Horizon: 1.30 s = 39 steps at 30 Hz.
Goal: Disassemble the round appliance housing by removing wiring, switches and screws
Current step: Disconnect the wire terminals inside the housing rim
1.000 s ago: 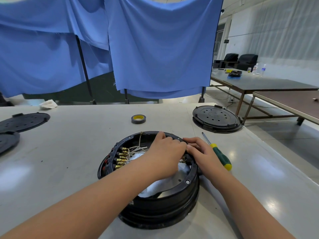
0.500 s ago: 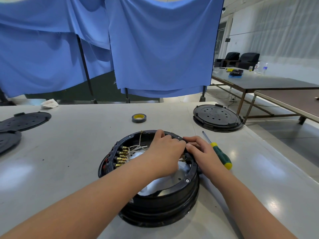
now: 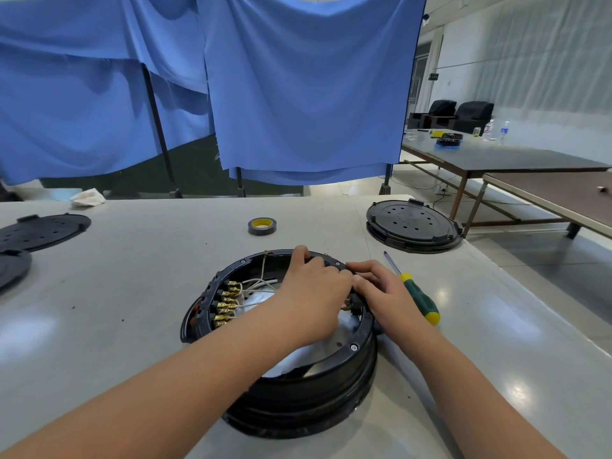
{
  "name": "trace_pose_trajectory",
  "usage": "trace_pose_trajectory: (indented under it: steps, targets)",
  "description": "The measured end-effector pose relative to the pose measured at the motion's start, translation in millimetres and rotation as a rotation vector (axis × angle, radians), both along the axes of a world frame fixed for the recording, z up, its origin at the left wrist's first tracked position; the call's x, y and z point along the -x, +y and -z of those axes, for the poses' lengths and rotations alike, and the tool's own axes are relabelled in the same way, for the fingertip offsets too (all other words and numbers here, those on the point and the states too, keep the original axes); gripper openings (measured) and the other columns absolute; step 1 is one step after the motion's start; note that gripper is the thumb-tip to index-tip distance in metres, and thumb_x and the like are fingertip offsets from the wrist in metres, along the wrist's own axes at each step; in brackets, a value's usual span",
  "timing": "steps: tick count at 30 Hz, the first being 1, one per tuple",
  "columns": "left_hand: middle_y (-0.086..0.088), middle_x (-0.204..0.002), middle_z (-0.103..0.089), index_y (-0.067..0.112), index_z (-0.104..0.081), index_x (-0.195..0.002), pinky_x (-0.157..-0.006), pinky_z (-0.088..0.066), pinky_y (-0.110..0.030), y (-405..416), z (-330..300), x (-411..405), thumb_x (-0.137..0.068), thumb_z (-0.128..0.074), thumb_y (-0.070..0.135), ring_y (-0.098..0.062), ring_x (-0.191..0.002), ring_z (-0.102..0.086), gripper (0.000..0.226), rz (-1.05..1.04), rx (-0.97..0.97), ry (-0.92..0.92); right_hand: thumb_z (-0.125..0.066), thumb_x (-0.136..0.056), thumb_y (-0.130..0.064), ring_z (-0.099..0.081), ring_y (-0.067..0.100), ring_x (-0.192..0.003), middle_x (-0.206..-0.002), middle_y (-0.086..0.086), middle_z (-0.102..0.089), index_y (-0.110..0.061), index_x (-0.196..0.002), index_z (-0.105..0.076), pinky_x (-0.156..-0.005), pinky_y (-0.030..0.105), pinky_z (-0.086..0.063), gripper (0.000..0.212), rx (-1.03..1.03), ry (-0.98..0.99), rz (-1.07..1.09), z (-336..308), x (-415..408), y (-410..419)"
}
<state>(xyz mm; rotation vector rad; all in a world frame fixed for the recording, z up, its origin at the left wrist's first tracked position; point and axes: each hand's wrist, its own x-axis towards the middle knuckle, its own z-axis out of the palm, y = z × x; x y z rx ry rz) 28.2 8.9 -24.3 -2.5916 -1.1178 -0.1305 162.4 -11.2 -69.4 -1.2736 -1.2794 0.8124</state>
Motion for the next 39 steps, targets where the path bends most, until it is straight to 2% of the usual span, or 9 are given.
trace_pose_trajectory:
  steps: [4,7,14,21,23,27,31,35,39]
  targets:
    - [0.005,-0.091,-0.057,0.023,-0.041,-0.087,-0.094,-0.021,-0.040,3,1,6,-0.088,-0.050,0.018,-0.021,-0.099,-0.049,0.011,-0.025,0.141,-0.143,-0.050,-0.093,-0.005,-0.065,0.016,-0.093,-0.100,0.007,-0.067,-0.028,-0.097,-0.061,-0.084,0.029,-0.052,0.025,0.004,-0.004,0.008,0,1,1]
    - [0.008,-0.086,-0.052,0.025,-0.041,-0.087,-0.094,-0.023,-0.040,4,1,7,-0.090,-0.049,0.020,-0.020,-0.098,-0.049,0.009,-0.037,0.208,-0.180,-0.050,-0.093,-0.006,-0.065,0.016,-0.092,-0.099,0.006,-0.066,-0.028,-0.097,-0.060,-0.084,0.029,-0.052,0.024,0.009,-0.008,0.015,0,1,1]
    - [0.006,-0.078,-0.040,0.022,-0.038,-0.087,-0.096,-0.016,-0.041,3,1,4,-0.081,-0.052,0.012,-0.021,-0.096,-0.046,0.018,0.039,0.046,-0.073,-0.050,-0.093,-0.004,-0.065,0.014,-0.090,-0.099,0.008,-0.068,-0.018,-0.105,-0.062,-0.082,0.025,-0.052,0.021,0.008,0.000,0.014,-4,3,-2]
    - [0.010,-0.077,-0.045,0.024,-0.042,-0.085,-0.091,-0.022,-0.037,5,2,10,-0.090,-0.049,0.017,-0.020,-0.097,-0.048,0.011,0.014,0.217,-0.194,-0.049,-0.094,-0.004,-0.065,0.018,-0.093,-0.098,0.007,-0.067,-0.023,-0.100,-0.061,-0.085,0.030,-0.052,0.023,0.011,0.008,0.014,-4,4,-3]
    - [0.009,-0.073,-0.040,0.023,-0.040,-0.086,-0.092,-0.021,-0.038,5,-2,8,-0.088,-0.050,0.015,-0.020,-0.095,-0.046,0.013,0.028,0.186,-0.148,-0.049,-0.094,-0.003,-0.065,0.018,-0.093,-0.099,0.010,-0.068,-0.021,-0.101,-0.061,-0.086,0.031,-0.052,0.023,0.012,0.016,0.011,-3,4,-3]
    - [0.006,-0.081,-0.044,0.022,-0.038,-0.086,-0.093,-0.020,-0.039,5,-10,5,-0.079,-0.055,0.012,-0.019,-0.088,-0.040,0.022,0.078,0.076,0.001,-0.050,-0.093,-0.003,-0.065,0.017,-0.092,-0.098,0.011,-0.068,-0.020,-0.101,-0.062,-0.084,0.028,-0.052,0.023,-0.003,0.020,0.003,-3,3,-3]
    - [0.010,-0.071,-0.037,0.023,-0.041,-0.086,-0.091,-0.022,-0.037,3,-3,8,-0.090,-0.050,0.017,-0.021,-0.098,-0.049,0.011,0.029,0.187,-0.168,-0.050,-0.093,-0.004,-0.065,0.016,-0.093,-0.098,0.006,-0.068,-0.026,-0.098,-0.061,-0.085,0.029,-0.052,0.026,0.004,0.013,0.007,-2,3,-3]
    - [0.008,-0.081,-0.046,0.024,-0.042,-0.087,-0.095,-0.023,-0.037,3,-5,20,-0.089,-0.050,0.017,-0.019,-0.100,-0.047,0.011,-0.017,0.192,-0.124,-0.051,-0.093,-0.006,-0.063,0.014,-0.092,-0.097,0.005,-0.067,-0.026,-0.099,-0.062,-0.084,0.026,-0.050,0.023,0.012,0.007,0.025,-2,3,-3]
    - [0.007,-0.096,-0.061,0.027,-0.045,-0.088,-0.098,-0.024,-0.037,2,-15,23,-0.094,-0.047,0.022,-0.018,-0.100,-0.050,0.007,0.042,0.207,-0.275,-0.050,-0.093,-0.003,-0.062,0.011,-0.086,-0.095,0.005,-0.066,-0.021,-0.098,-0.062,-0.075,0.016,-0.050,0.022,0.008,0.031,0.016,-6,5,-4]
